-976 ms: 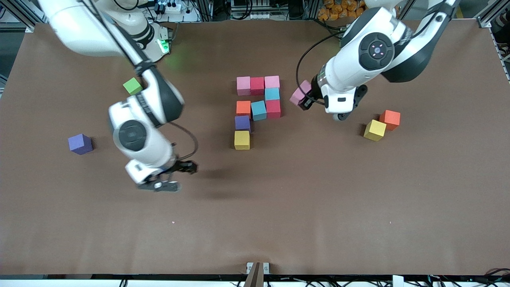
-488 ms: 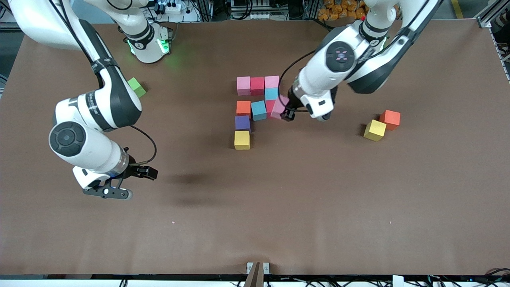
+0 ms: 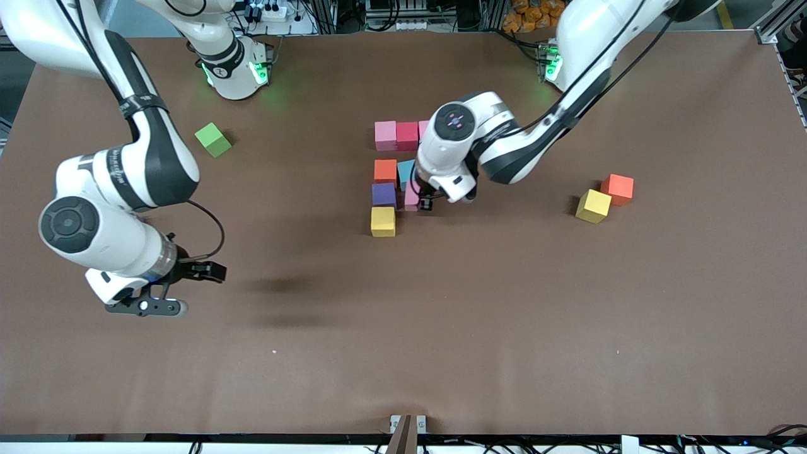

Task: Form number 2 with 11 blocks
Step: 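Retract the right gripper while the left gripper lowers pink beside yellow, then release the pink cube beside the yellow cube with the left gripper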

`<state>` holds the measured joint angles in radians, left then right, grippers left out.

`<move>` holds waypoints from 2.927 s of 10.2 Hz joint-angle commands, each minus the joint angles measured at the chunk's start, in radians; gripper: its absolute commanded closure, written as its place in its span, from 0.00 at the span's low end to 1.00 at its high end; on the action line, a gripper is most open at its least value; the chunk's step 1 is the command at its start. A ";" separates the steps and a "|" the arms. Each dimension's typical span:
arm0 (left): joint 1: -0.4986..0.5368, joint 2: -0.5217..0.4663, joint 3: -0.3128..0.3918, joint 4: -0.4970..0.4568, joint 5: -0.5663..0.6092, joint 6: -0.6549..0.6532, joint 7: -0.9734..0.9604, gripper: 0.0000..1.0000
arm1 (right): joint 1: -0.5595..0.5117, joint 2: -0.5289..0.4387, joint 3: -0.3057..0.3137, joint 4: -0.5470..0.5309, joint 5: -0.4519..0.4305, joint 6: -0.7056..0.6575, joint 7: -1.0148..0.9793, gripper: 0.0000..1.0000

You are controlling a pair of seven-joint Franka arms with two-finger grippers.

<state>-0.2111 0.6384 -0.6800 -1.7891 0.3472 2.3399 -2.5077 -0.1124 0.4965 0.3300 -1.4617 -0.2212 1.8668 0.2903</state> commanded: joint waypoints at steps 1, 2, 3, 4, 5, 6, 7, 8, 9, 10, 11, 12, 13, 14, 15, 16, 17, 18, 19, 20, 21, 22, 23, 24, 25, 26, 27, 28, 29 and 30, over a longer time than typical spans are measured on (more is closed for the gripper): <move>-0.124 0.058 0.104 0.109 0.021 -0.014 -0.052 0.67 | 0.092 -0.101 -0.182 -0.051 0.150 -0.107 -0.160 0.00; -0.142 0.066 0.126 0.108 0.022 -0.014 -0.062 0.67 | 0.094 -0.140 -0.230 -0.080 0.222 -0.156 -0.257 0.00; -0.143 0.069 0.129 0.103 0.027 -0.014 -0.063 0.67 | 0.092 -0.209 -0.241 -0.154 0.226 -0.158 -0.272 0.00; -0.143 0.072 0.129 0.102 0.030 -0.014 -0.077 0.68 | 0.088 -0.301 -0.241 -0.249 0.226 -0.152 -0.273 0.00; -0.143 0.072 0.129 0.100 0.032 -0.014 -0.091 0.68 | 0.086 -0.385 -0.241 -0.314 0.226 -0.159 -0.276 0.00; -0.143 0.075 0.129 0.100 0.032 -0.014 -0.092 0.68 | 0.089 -0.426 -0.243 -0.325 0.226 -0.169 -0.278 0.00; -0.145 0.078 0.132 0.100 0.032 -0.007 -0.092 0.68 | 0.103 -0.427 -0.261 -0.298 0.223 -0.178 -0.280 0.00; -0.146 0.081 0.143 0.102 0.032 0.004 -0.100 0.68 | 0.152 -0.428 -0.320 -0.231 0.221 -0.178 -0.281 0.00; -0.146 0.087 0.145 0.097 0.033 0.033 -0.109 0.68 | 0.192 -0.426 -0.369 -0.180 0.223 -0.193 -0.284 0.00; -0.146 0.095 0.152 0.097 0.036 0.059 -0.120 0.68 | 0.188 -0.424 -0.380 -0.125 0.232 -0.228 -0.301 0.00; -0.168 0.098 0.181 0.097 0.070 0.081 -0.146 0.68 | 0.171 -0.423 -0.382 -0.073 0.238 -0.269 -0.347 0.00; -0.189 0.112 0.204 0.099 0.094 0.091 -0.169 0.68 | 0.172 -0.424 -0.396 -0.060 0.240 -0.288 -0.370 0.00; -0.198 0.116 0.215 0.099 0.108 0.104 -0.172 0.68 | 0.184 -0.431 -0.423 -0.055 0.240 -0.303 -0.376 0.00; -0.198 0.118 0.217 0.099 0.110 0.105 -0.172 0.68 | 0.185 -0.432 -0.428 -0.036 0.243 -0.323 -0.376 0.00; -0.198 0.118 0.217 0.099 0.110 0.105 -0.172 0.68 | 0.186 -0.435 -0.428 -0.005 0.243 -0.352 -0.376 0.00; -0.198 0.118 0.217 0.100 0.110 0.105 -0.172 0.68 | 0.186 -0.452 -0.428 0.003 0.243 -0.376 -0.385 0.00; -0.200 0.118 0.217 0.100 0.110 0.107 -0.172 0.68 | 0.185 -0.476 -0.428 0.003 0.243 -0.373 -0.399 0.00; -0.206 0.118 0.217 0.103 0.110 0.110 -0.174 0.68 | 0.181 -0.478 -0.430 0.009 0.244 -0.373 -0.399 0.00; -0.214 0.118 0.217 0.103 0.108 0.128 -0.175 0.68 | 0.180 -0.483 -0.430 0.020 0.244 -0.374 -0.398 0.00; -0.214 0.119 0.217 0.103 0.108 0.133 -0.175 0.68 | 0.178 -0.483 -0.430 0.021 0.243 -0.376 -0.395 0.00; -0.215 0.119 0.217 0.105 0.108 0.133 -0.175 0.68 | 0.177 -0.483 -0.431 0.020 0.243 -0.376 -0.395 0.00; -0.221 0.119 0.217 0.105 0.107 0.133 -0.175 0.68 | 0.165 -0.483 -0.431 0.020 0.243 -0.376 -0.395 0.00; -0.221 0.119 0.217 0.105 0.107 0.133 -0.175 0.68 | 0.159 -0.481 -0.430 0.020 0.243 -0.368 -0.395 0.00; -0.220 0.122 0.217 0.105 0.107 0.133 -0.175 0.68 | 0.160 -0.480 -0.430 0.020 0.243 -0.364 -0.393 0.00; -0.221 0.130 0.217 0.105 0.107 0.133 -0.175 0.65 | 0.158 -0.481 -0.430 0.018 0.243 -0.365 -0.393 0.00; -0.221 0.130 0.217 0.106 0.111 0.133 -0.172 0.15 | 0.146 -0.483 -0.431 0.020 0.243 -0.371 -0.399 0.00; -0.220 0.126 0.217 0.105 0.119 0.133 -0.169 0.00 | 0.139 -0.486 -0.431 0.018 0.243 -0.377 -0.399 0.00; -0.212 0.119 0.217 0.105 0.121 0.133 -0.171 0.00 | 0.139 -0.495 -0.430 0.017 0.243 -0.383 -0.399 0.00; -0.209 0.116 0.215 0.102 0.121 0.131 -0.171 0.00 | 0.140 -0.501 -0.428 0.011 0.243 -0.388 -0.398 0.00; -0.206 0.101 0.214 0.097 0.116 0.130 -0.174 0.00 | 0.142 -0.501 -0.425 0.011 0.243 -0.402 -0.399 0.00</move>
<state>-0.4154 0.7532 -0.4691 -1.6952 0.4373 2.4662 -2.6527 0.0372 0.0141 -0.1017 -1.4473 0.0000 1.4878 -0.0931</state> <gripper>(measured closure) 0.000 0.000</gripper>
